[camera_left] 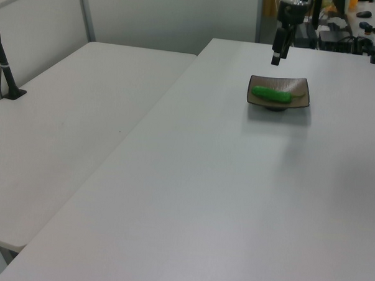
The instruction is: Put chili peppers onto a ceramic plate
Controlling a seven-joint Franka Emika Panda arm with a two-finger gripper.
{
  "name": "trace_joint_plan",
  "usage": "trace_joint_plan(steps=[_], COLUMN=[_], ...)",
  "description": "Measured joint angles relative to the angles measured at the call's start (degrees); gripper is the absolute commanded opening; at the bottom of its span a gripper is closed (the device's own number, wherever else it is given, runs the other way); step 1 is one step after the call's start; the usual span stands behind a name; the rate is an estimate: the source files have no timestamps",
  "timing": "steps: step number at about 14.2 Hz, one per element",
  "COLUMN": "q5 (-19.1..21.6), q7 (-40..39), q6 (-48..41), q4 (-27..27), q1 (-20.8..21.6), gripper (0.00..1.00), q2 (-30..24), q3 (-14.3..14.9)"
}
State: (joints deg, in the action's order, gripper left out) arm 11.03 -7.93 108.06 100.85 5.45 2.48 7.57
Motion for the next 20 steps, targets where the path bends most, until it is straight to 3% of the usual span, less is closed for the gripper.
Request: trace_joint_plan(steps=[3,8,20], q5=[-2.91,-13.02,-13.84], q7=[1.94,8.24,8.84], q6=[-0.27,-0.29,-0.32], q4=[-0.54,0.75,1.46], q1=[-0.17,-0.09,-0.94], gripper=[1.0,1.0,1.0], q2=[-0.35,0.2,0.37], q3=[-1.86,-5.54,-5.8])
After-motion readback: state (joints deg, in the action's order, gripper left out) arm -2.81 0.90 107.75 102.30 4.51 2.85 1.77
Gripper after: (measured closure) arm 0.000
